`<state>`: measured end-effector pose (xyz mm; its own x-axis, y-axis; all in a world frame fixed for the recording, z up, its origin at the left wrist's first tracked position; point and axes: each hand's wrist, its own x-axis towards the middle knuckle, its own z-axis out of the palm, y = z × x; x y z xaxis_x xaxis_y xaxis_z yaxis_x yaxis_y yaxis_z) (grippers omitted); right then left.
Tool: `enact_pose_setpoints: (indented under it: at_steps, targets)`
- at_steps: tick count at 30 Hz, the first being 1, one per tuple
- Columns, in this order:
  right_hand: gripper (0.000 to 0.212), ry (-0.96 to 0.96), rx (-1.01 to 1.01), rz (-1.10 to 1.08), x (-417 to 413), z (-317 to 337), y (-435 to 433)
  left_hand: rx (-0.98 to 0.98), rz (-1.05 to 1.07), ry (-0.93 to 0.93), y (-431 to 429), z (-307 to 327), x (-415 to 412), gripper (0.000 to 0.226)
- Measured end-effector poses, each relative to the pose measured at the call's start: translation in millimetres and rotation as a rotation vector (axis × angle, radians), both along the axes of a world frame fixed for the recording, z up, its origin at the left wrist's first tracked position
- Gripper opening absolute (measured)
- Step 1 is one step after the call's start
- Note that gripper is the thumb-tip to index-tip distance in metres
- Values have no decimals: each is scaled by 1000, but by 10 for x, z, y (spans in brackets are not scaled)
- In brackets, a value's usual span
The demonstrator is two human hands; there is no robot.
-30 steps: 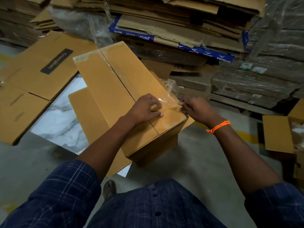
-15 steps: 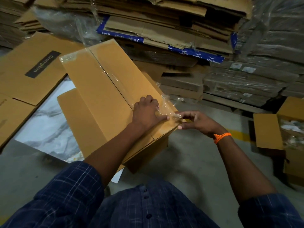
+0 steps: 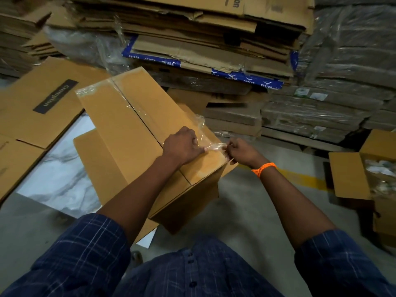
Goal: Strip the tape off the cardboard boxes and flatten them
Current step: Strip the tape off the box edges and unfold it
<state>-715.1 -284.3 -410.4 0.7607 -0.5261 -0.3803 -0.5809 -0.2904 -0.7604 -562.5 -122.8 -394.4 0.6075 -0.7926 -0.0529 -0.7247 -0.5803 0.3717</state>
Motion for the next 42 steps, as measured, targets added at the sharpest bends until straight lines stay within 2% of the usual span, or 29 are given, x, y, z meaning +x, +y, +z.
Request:
enact_pose_setpoints:
  at_steps: [4, 6, 8, 10, 12, 14, 16, 17, 19, 22, 24, 26, 28, 29, 30, 33, 35, 39, 42]
  targets:
    - [24, 31, -362, 173, 163, -143, 59, 65, -97, -40, 51, 99, 60, 45]
    - [16, 30, -555, 137, 138, -203, 95, 107, -131, -54, 66, 125, 51, 41]
    - [7, -83, -716, 17, 68, -188, 131, 130, -140, -77, 74, 102, 54, 44]
    - [12, -354, -659, -160, 45, -7, 170, 179, -221, -137, 97, 57, 14, 64]
    - [19, -539, -570, -199, 128, 306, 147, 189, -284, -130, 108, -3, -96, 82]
    - [16, -552, -613, -83, 258, 568, 107, 108, -281, -100, 77, -77, -246, 69]
    - [14, -537, -589, -37, 370, 689, 107, -65, -238, -182, 58, -98, -357, 37]
    - [15, -537, -539, -63, 393, 707, 115, -162, -217, -201, 48, -133, -339, 24]
    - [22, -510, -337, -155, 375, 658, 135, -267, -83, -100, 79, -121, -174, 18]
    - [36, -384, 185, -266, 354, 536, 217, -231, 64, 65, 199, -48, 262, 23]
    - [35, -350, 461, -265, 396, 498, 310, -272, 170, 199, 351, -28, 597, 29]
    - [26, -430, 743, -233, 495, 492, 398, -379, 231, 281, 498, 26, 799, 31]
    - [32, -516, 893, -144, 661, 463, 494, -515, 353, 527, 588, 152, 891, 17]
    - [37, -497, 821, -64, 779, 444, 557, -554, 433, 646, 614, 204, 959, 11]
    - [41, -428, 633, 28, 896, 429, 629, -581, 472, 686, 627, 283, 1031, 11]
    - [66, -175, -73, 272, 1353, 348, 911, -615, 484, 650, 719, 469, 1488, 33]
    - [85, -75, -358, 310, 1640, 278, 1077, -671, 501, 703, 797, 601, 1890, 33]
    - [88, 141, -721, 229, 2074, 123, 1363, -855, 561, 939, 879, 776, 2851, 26]
    - [86, 158, -711, 202, 2469, 96, 1507, -1106, 697, 1024, 937, 843, 3664, 26]
